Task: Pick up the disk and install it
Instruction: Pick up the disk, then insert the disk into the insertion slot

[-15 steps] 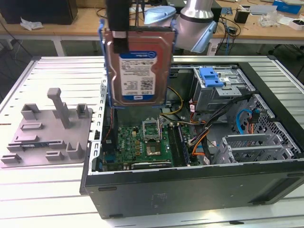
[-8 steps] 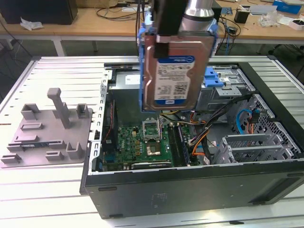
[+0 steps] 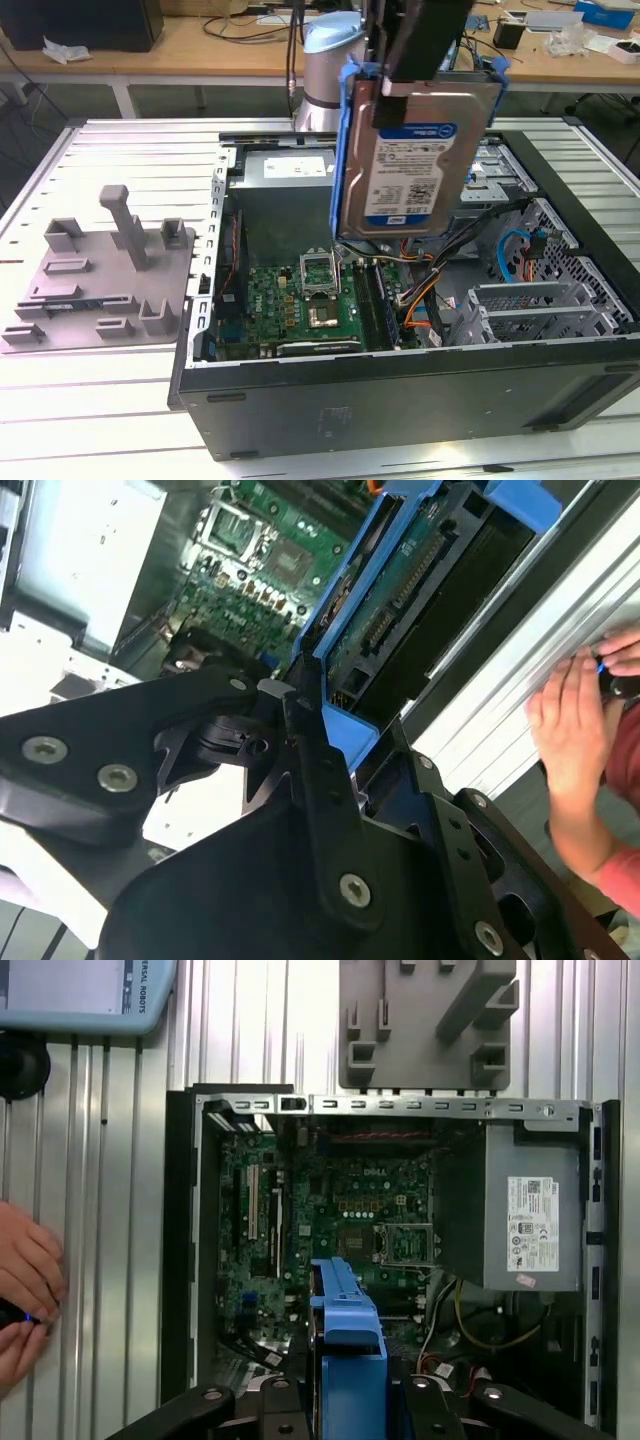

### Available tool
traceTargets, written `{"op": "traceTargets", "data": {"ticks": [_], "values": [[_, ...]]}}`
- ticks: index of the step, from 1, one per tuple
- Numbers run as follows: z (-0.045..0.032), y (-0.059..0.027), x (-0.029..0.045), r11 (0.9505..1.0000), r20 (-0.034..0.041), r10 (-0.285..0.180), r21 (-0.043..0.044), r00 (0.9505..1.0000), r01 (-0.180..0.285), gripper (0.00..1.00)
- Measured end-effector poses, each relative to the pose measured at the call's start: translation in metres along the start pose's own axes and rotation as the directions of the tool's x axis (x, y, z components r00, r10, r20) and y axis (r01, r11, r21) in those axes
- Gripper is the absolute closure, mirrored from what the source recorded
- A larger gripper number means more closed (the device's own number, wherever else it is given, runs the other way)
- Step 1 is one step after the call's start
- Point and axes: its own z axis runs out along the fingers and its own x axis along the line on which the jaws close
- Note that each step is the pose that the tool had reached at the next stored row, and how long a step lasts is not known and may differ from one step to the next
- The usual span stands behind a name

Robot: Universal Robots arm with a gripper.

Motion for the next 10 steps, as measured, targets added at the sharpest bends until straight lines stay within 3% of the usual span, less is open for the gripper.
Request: {"op": "traceTargets", "data": {"ticks": [10], "values": [[0.0, -0.0025, 0.0004, 1.0, 0.0, 0.0, 0.0, 1.0, 0.0, 0.63]]}}
